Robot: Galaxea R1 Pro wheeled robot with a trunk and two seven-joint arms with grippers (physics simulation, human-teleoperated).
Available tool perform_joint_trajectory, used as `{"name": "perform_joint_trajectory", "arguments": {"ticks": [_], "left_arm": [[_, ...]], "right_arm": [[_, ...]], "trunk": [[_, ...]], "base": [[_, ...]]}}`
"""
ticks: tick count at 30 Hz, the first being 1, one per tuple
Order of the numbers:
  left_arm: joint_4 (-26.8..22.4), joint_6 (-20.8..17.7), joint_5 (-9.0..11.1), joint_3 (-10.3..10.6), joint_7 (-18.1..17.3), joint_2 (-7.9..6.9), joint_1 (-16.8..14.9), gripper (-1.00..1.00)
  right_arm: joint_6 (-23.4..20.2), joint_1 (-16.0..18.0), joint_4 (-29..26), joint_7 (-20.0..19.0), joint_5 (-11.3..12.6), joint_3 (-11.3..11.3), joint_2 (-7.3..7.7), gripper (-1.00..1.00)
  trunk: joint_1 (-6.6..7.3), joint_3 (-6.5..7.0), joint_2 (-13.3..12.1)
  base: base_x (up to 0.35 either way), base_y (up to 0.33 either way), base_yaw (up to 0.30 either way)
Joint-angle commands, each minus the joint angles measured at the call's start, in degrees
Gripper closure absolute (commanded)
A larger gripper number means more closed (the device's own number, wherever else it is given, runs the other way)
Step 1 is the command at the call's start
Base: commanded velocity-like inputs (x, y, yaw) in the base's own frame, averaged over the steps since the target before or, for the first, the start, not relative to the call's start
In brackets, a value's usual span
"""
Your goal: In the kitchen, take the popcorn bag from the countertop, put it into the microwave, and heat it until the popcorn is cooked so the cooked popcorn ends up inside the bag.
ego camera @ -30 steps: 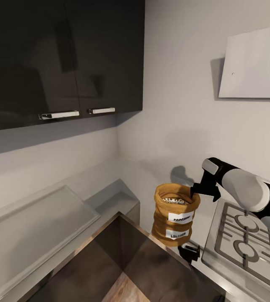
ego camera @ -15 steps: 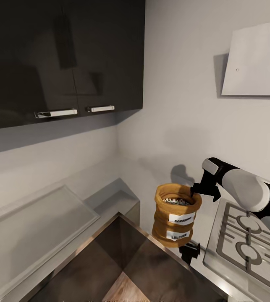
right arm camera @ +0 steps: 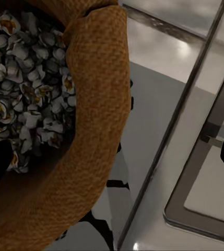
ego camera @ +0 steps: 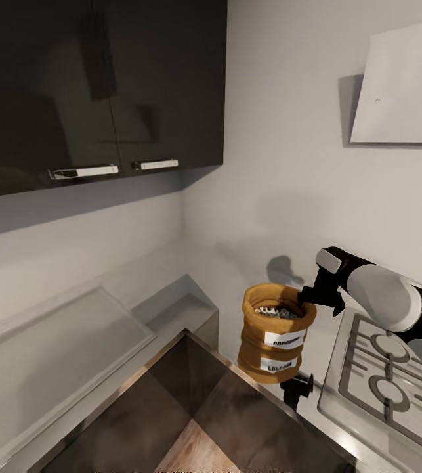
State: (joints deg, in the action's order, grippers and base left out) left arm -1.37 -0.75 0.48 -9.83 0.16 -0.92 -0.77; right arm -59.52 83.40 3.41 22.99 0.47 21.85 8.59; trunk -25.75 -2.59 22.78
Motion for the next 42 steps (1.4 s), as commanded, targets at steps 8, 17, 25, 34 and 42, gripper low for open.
{"name": "perform_joint_trajectory", "arguments": {"ticks": [8, 17, 25, 34, 42], "left_arm": [[-0.03, -0.1, 0.05, -0.27, 0.02, 0.04, -0.04, -1.0], [-0.03, -0.11, 0.05, -0.25, 0.03, 0.02, -0.04, -1.0], [-0.03, -0.12, 0.05, -0.23, 0.02, 0.03, -0.03, -1.0], [-0.03, -0.1, 0.05, -0.26, 0.02, 0.04, -0.04, -1.0], [-0.03, -0.07, 0.05, -0.25, 0.02, 0.04, -0.03, -1.0]], "right_arm": [[0.08, 0.1, 0.13, 0.56, 0.05, 0.47, 0.03, -1.0], [0.1, 0.1, 0.13, 0.56, 0.05, 0.54, 0.03, -1.0], [0.1, 0.1, 0.14, 0.56, 0.05, 0.56, 0.03, -1.0], [0.1, 0.1, 0.11, 0.56, 0.05, 0.56, 0.03, -1.0], [0.1, 0.1, 0.13, 0.56, 0.05, 0.5, 0.03, -1.0]], "trunk": [[-0.03, -0.87, 0.14], [-0.03, -1.7, 0.14], [-0.03, -2.43, 0.14], [-0.03, -3.26, 0.14], [-0.03, -3.87, 0.14]], "base": [[0.0, 0.0, 0.0], [0.0, 0.0, 0.0], [0.0, 0.0, 0.0], [0.0, 0.0, 0.0], [0.0, 0.0, 0.0]]}}
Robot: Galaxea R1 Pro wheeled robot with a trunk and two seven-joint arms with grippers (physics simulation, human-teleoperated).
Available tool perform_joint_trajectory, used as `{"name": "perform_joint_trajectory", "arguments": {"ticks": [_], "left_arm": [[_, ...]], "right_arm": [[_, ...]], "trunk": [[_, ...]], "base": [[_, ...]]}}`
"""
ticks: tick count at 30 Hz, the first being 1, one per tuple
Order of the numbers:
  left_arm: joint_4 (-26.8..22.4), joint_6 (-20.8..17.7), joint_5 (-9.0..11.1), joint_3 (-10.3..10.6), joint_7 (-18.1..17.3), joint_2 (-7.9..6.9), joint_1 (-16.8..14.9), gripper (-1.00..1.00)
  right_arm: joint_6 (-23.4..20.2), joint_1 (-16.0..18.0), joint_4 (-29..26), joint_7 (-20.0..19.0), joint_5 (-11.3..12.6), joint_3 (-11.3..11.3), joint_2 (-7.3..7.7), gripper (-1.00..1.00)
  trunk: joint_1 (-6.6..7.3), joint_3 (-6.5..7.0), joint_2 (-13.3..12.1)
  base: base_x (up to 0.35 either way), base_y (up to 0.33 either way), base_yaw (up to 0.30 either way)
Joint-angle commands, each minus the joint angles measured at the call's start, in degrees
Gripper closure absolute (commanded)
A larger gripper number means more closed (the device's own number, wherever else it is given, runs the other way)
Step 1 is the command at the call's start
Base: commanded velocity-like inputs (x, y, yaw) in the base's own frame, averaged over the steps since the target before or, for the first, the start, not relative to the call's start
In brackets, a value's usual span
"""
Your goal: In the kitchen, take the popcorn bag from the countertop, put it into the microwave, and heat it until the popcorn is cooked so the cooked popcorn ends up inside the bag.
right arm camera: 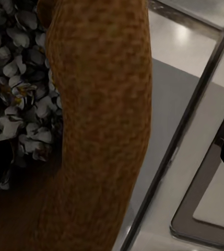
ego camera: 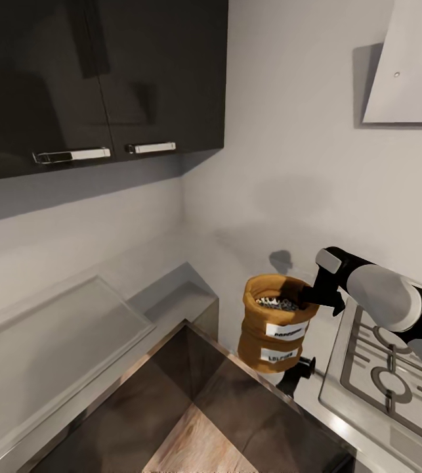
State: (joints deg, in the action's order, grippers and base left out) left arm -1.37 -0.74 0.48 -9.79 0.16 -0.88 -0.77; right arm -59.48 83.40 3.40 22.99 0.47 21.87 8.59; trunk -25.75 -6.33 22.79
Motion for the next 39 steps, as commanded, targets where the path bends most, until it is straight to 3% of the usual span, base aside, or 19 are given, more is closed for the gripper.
{"name": "perform_joint_trajectory", "arguments": {"ticks": [1, 2, 3, 17, 36, 39], "left_arm": [[-0.03, -0.08, 0.05, -0.29, 0.02, 0.0, -0.03, -1.0], [-0.03, -0.1, 0.05, -0.28, 0.02, 0.0, -0.04, -1.0], [-0.03, -0.09, 0.05, -0.28, 0.02, 0.0, -0.06, -1.0], [-0.03, -0.06, 0.05, -0.31, 0.02, 0.0, -0.03, -1.0], [-0.03, -0.05, 0.05, -0.27, 0.02, 0.0, -0.04, -1.0], [-0.03, -0.05, 0.05, -0.24, 0.02, 0.0, -0.03, -1.0]], "right_arm": [[0.07, 0.1, 0.13, 0.56, 0.06, 0.47, 0.03, -1.0], [0.07, 0.1, 0.12, 0.56, 0.06, 0.46, 0.03, -1.0], [0.05, 0.1, 0.12, 0.56, 0.06, 0.49, 0.03, 1.0], [-0.01, 0.1, 0.13, 0.6, 0.06, 0.54, 0.03, 1.0], [-0.02, 0.1, 0.12, 0.61, 0.06, 0.73, 0.03, 1.0], [-0.02, 0.1, 0.12, 0.64, 0.06, 1.76, 0.03, 1.0]], "trunk": [[-0.03, -0.15, 0.13], [-0.03, -0.17, 0.13], [-0.03, -0.17, 0.13], [-0.03, -0.15, 0.13], [-0.03, 1.51, 0.13], [-0.03, 1.79, 0.13]], "base": [[0.0, 0.0, 0.0], [0.0, 0.0, 0.0], [0.0, 0.0, 0.0], [0.0, 0.0, 0.0], [0.0, 0.0, 0.048], [0.0, 0.0, 0.062]]}}
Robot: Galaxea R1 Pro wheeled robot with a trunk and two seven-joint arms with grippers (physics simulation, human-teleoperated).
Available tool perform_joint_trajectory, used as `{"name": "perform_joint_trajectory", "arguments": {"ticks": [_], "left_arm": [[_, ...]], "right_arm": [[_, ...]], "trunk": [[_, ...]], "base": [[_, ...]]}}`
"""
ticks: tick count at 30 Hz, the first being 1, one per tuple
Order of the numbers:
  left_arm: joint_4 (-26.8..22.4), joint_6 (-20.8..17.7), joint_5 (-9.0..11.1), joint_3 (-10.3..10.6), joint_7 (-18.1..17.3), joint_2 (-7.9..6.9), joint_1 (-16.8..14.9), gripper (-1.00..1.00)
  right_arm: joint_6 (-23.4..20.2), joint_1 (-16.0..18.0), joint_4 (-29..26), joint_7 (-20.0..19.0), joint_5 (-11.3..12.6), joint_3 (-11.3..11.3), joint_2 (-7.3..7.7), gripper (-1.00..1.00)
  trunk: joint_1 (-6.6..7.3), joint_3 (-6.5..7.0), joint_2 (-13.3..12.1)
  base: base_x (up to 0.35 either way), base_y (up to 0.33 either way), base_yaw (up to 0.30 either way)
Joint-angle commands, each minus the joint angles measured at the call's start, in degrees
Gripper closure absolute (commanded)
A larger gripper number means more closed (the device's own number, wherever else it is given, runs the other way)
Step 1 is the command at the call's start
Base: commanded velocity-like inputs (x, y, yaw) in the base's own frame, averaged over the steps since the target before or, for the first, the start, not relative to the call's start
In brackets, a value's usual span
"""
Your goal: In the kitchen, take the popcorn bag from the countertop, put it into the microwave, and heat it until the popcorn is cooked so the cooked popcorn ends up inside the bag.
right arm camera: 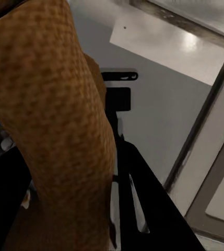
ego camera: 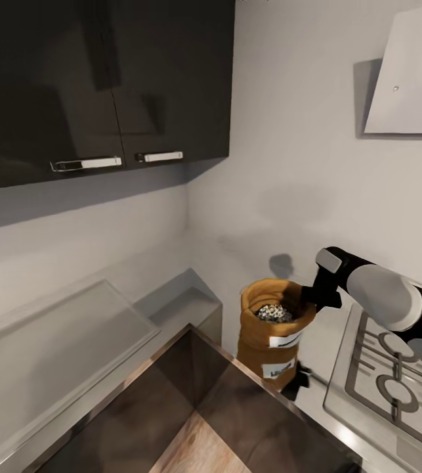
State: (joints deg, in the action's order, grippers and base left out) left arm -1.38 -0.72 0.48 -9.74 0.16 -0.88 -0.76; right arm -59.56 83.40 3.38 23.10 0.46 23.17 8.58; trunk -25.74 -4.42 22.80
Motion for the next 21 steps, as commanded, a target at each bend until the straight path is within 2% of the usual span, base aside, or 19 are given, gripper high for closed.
{"name": "perform_joint_trajectory", "arguments": {"ticks": [1, 5, 8, 16, 21], "left_arm": [[-0.02, -0.09, 0.05, -0.28, 0.02, 0.0, -0.03, -1.0], [-0.02, -0.1, 0.05, -0.28, 0.02, 0.13, -0.05, -1.0], [-0.02, -0.11, 0.05, -0.28, 0.03, 0.17, -0.05, -1.0], [-0.02, -0.08, 0.05, -0.36, 0.02, 0.18, -0.06, -1.0], [-0.02, -0.07, 0.05, -0.36, 0.02, 0.18, -0.06, -1.0]], "right_arm": [[0.06, 0.1, 0.13, 0.54, 0.07, 1.46, 0.03, 1.0], [0.03, 0.1, 0.13, 0.54, 0.07, 3.3, 0.08, 1.0], [0.05, 0.1, 0.13, 0.54, 0.07, 3.5, 0.11, 1.0], [0.05, 0.1, 0.05, 0.54, 0.07, 3.56, 0.12, 1.0], [0.05, 0.1, 0.05, 0.54, 0.07, 3.55, 0.19, 1.0]], "trunk": [[-0.04, -0.04, 0.12], [-0.04, 0.33, 0.12], [-0.04, 0.6, 0.12], [-0.04, 1.33, 0.12], [-0.04, 1.79, 0.12]], "base": [[0.0, 0.0, 0.062], [0.0, 0.0, 0.063], [-0.125, 0.0, 0.08], [-0.297, 0.0, 0.092], [-0.053, 0.0, 0.074]]}}
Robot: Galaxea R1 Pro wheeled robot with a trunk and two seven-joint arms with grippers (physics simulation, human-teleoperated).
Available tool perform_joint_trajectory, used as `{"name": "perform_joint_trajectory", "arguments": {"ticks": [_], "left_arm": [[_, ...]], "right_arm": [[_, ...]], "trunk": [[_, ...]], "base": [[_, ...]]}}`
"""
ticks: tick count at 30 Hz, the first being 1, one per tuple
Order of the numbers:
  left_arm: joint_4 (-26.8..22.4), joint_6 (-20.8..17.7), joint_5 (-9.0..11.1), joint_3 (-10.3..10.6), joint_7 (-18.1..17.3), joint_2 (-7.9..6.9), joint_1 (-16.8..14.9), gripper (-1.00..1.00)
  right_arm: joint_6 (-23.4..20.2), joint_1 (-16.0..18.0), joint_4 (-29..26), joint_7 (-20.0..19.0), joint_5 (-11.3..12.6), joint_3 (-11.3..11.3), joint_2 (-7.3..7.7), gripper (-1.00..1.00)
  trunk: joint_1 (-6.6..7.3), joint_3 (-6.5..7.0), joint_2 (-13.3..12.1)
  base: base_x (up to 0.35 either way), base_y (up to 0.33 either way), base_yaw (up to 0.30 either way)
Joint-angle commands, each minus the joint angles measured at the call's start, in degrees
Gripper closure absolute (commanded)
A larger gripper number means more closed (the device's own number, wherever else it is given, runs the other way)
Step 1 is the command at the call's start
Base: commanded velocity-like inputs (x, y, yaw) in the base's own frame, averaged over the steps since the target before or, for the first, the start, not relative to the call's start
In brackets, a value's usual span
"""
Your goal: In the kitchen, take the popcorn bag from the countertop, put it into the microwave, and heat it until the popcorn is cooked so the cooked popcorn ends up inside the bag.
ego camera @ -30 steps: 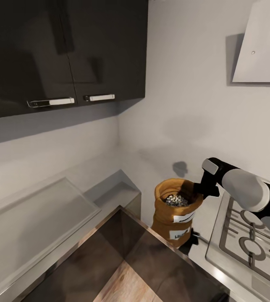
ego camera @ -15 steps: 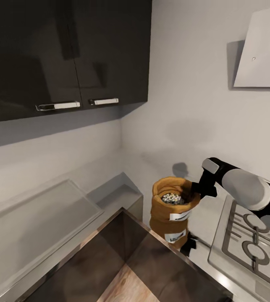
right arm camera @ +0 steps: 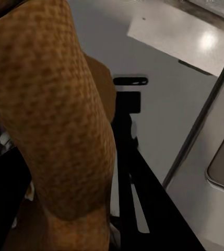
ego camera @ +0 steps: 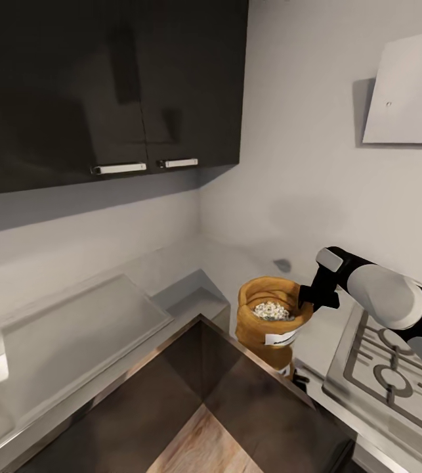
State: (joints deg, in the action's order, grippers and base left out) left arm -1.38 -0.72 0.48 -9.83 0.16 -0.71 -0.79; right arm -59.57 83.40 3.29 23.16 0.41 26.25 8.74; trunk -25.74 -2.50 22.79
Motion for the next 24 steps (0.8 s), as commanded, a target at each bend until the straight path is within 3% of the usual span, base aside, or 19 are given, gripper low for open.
{"name": "perform_joint_trajectory", "arguments": {"ticks": [1, 13, 24], "left_arm": [[-0.02, -0.07, 0.05, -0.28, 0.02, 0.0, -0.03, -1.0], [-0.02, -0.07, 0.05, -0.28, 0.03, 0.0, -0.03, -1.0], [-0.02, -0.07, 0.05, -0.28, 0.02, 0.0, -0.02, -1.0]], "right_arm": [[0.06, 0.1, 0.14, 0.49, 0.12, 0.47, 0.07, 1.0], [0.06, 0.1, 0.09, 0.49, 0.12, 0.65, 2.42, 1.0], [0.07, 0.1, 0.05, 0.49, 0.12, 0.65, 3.43, 1.0]], "trunk": [[-0.04, -0.04, 0.13], [-0.04, 1.06, 0.13], [-0.04, 2.0, 0.13]], "base": [[-0.007, 0.0, 0.07], [-0.001, 0.0, 0.024], [0.0, 0.0, -0.176]]}}
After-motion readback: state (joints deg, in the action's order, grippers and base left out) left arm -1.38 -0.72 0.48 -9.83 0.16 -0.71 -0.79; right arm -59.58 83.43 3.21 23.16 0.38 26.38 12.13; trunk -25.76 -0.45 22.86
